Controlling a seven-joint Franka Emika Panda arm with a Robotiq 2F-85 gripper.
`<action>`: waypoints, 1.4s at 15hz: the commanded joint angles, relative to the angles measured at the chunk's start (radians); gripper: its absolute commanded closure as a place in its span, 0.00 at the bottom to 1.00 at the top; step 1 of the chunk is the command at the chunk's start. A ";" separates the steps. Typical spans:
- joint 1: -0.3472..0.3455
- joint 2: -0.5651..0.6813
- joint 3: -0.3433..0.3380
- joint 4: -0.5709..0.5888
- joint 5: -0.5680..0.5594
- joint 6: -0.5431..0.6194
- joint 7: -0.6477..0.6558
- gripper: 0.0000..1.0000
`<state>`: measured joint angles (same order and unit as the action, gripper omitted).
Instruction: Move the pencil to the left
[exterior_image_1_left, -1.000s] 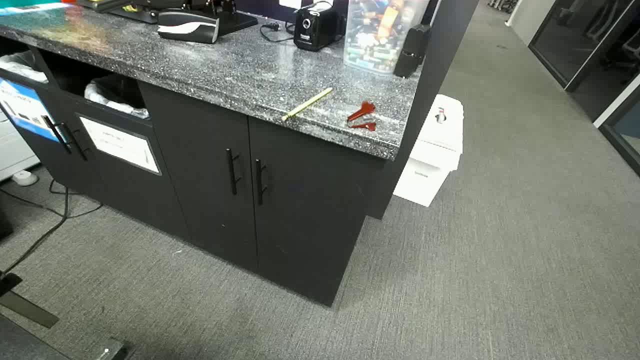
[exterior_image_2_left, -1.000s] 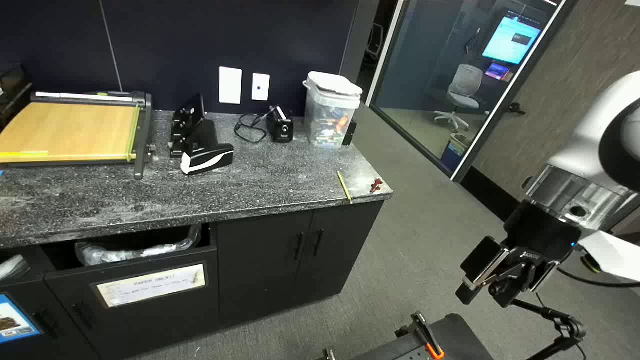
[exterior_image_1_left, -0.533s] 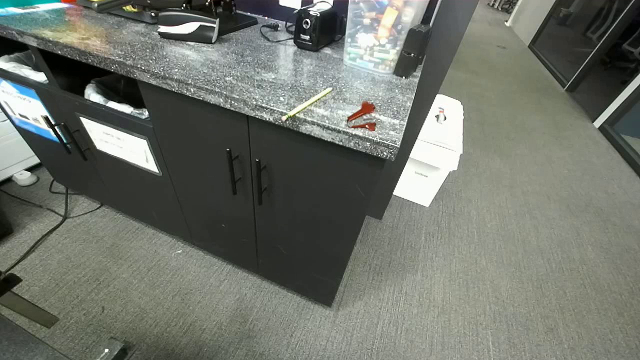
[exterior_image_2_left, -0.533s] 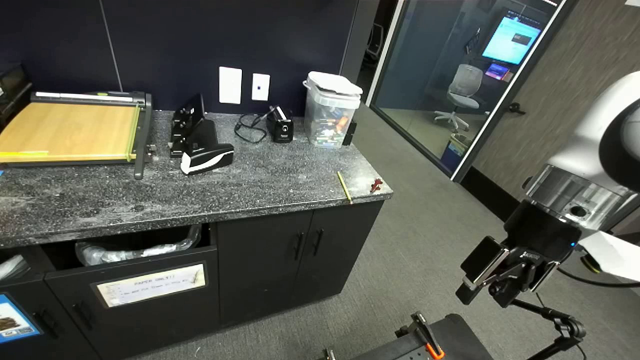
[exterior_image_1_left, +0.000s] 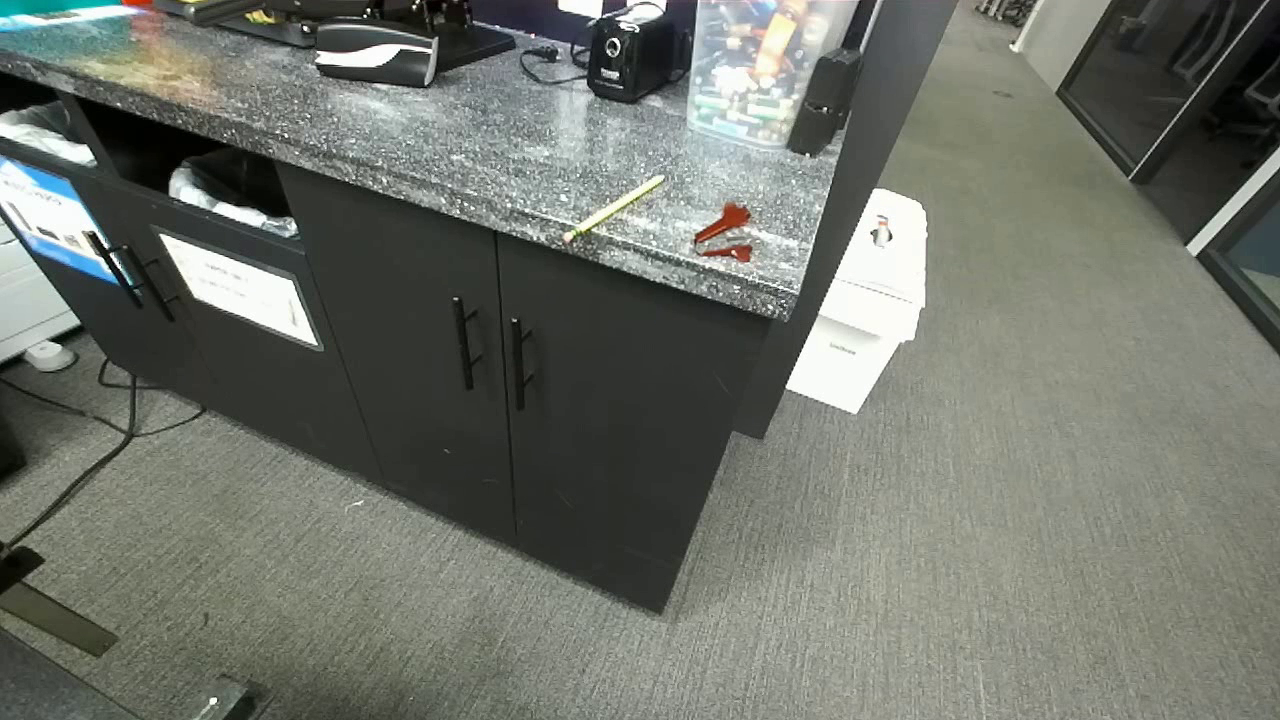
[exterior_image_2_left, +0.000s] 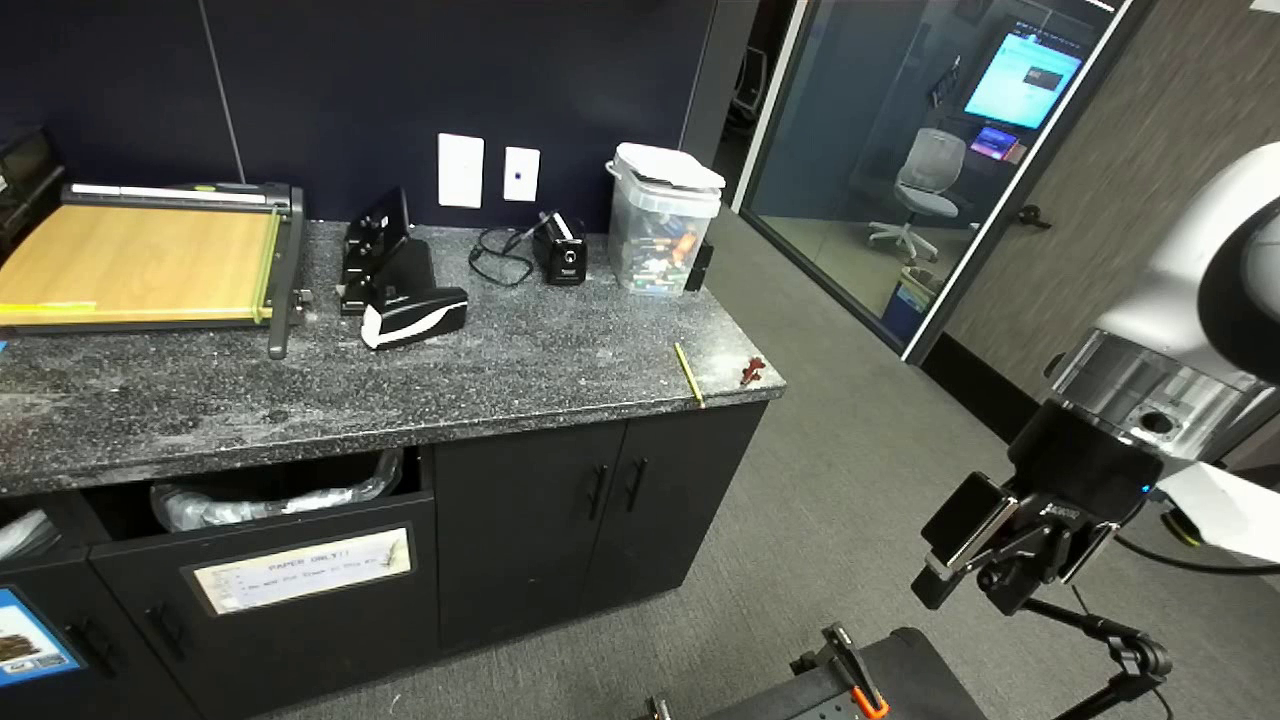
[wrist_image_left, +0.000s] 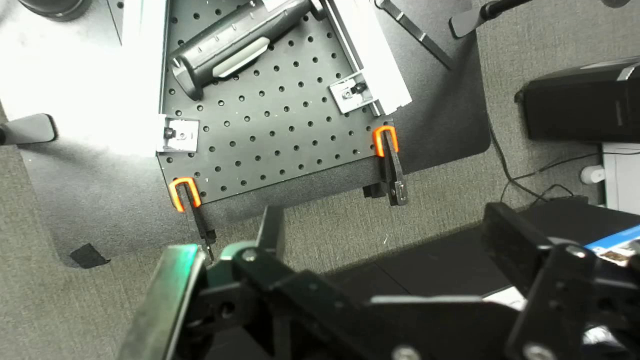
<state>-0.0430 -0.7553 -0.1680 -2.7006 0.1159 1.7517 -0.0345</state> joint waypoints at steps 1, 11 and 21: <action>-0.008 0.033 0.020 0.034 0.040 0.009 -0.002 0.00; 0.005 0.460 0.090 0.607 0.132 0.038 0.180 0.00; -0.015 1.004 0.082 1.181 0.132 0.031 0.250 0.00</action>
<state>-0.0402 0.0789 -0.0899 -1.7175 0.2367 1.8053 0.1773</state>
